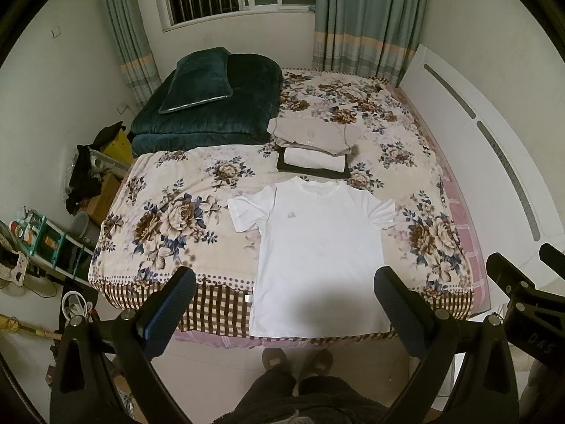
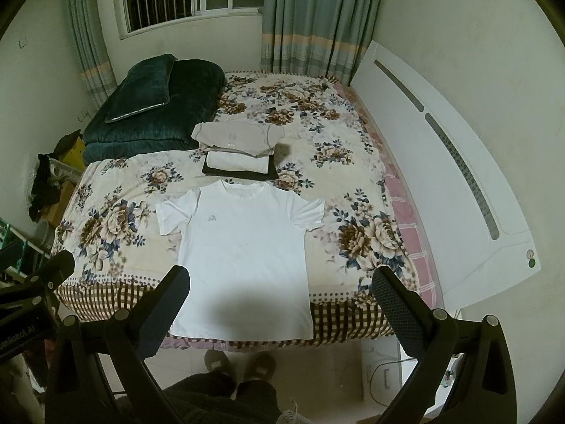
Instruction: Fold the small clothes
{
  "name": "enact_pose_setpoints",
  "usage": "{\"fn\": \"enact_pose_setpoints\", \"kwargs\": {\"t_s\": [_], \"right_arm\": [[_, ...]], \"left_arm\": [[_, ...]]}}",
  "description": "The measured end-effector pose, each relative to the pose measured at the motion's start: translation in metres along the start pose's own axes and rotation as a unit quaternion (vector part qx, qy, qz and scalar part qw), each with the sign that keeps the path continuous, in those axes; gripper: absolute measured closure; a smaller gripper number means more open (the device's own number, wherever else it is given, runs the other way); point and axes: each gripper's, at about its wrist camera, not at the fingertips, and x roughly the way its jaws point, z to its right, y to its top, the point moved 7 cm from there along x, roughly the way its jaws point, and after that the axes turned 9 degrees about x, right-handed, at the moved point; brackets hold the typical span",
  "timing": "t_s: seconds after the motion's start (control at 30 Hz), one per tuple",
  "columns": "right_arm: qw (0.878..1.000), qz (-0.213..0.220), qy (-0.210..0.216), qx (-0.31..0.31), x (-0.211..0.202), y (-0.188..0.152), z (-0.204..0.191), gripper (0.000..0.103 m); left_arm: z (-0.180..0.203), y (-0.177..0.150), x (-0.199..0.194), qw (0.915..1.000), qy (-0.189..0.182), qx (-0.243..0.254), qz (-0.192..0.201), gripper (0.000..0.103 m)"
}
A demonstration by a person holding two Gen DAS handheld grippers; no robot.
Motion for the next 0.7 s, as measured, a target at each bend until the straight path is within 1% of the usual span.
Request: {"fn": "enact_pose_setpoints", "kwargs": {"t_s": [0.37, 0.7], "right_arm": [[1.000, 0.002, 0.000, -0.001, -0.0015, 0.0014, -0.0009, 0.000], [1.000, 0.003, -0.001, -0.001, -0.0018, 0.0044, -0.0013, 0.000]], "left_arm": [[0.0003, -0.0015, -0.0001, 1.0000, -0.002, 0.000, 0.001, 0.000], [0.0033, 0.0036, -0.0034, 1.0000, -0.002, -0.003, 0.001, 0.000]]}}
